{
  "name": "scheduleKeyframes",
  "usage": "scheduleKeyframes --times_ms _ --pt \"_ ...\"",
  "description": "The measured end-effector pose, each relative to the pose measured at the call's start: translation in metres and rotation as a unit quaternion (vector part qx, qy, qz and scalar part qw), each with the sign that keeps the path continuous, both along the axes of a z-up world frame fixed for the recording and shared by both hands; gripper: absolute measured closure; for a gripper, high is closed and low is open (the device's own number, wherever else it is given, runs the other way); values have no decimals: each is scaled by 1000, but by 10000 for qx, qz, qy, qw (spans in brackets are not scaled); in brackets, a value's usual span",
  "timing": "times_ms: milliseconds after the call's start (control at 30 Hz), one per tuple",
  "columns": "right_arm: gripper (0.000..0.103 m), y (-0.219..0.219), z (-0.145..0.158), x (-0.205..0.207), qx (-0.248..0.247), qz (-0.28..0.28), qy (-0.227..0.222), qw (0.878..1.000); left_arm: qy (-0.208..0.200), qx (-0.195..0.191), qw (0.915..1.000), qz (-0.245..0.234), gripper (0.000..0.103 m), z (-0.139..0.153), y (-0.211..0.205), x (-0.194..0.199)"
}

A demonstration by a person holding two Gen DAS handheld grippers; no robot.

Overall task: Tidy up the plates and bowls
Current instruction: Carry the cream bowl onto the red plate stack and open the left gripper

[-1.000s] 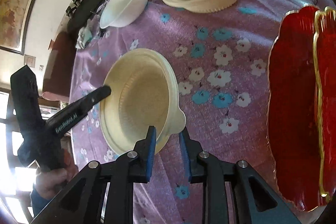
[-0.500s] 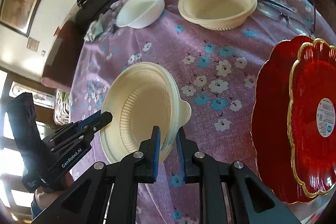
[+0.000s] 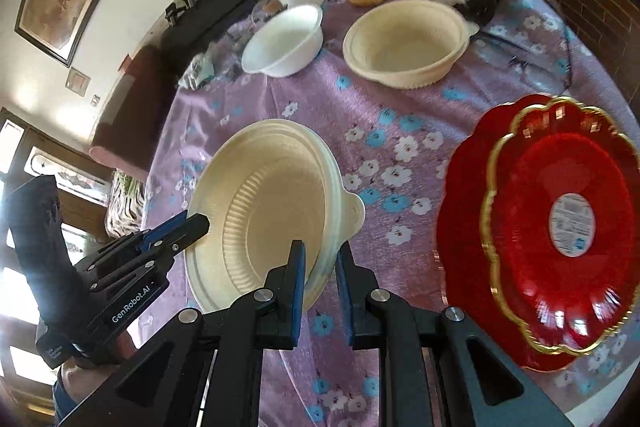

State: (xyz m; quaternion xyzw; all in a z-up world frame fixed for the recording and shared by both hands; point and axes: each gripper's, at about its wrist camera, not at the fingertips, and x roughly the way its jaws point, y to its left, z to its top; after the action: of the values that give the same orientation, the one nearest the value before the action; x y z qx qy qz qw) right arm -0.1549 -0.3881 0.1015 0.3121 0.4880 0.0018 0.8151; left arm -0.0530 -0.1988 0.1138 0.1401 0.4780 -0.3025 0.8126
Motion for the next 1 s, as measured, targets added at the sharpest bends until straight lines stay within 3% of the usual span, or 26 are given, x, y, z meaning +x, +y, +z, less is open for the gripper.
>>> scheduleKeyframes --times_ms 300,567,800,1000 --pt "86 -33 26 -34 -73 -382 -289 9988 -139 -111 9990 -403 86 17 -41 -21" --pt "86 -87 37 -74 -115 -1030 -356 9940 -153 -118 9945 -1033 86 17 -107 -52" --pt "86 -135 30 -106 -132 -1609 -230 9866 -182 21 9886 -1497 85 6 -161 -76" --pt "86 -161 11 -120 -98 -1766 -24 9842 -83 122 9859 -1666 85 -8 -184 -84"
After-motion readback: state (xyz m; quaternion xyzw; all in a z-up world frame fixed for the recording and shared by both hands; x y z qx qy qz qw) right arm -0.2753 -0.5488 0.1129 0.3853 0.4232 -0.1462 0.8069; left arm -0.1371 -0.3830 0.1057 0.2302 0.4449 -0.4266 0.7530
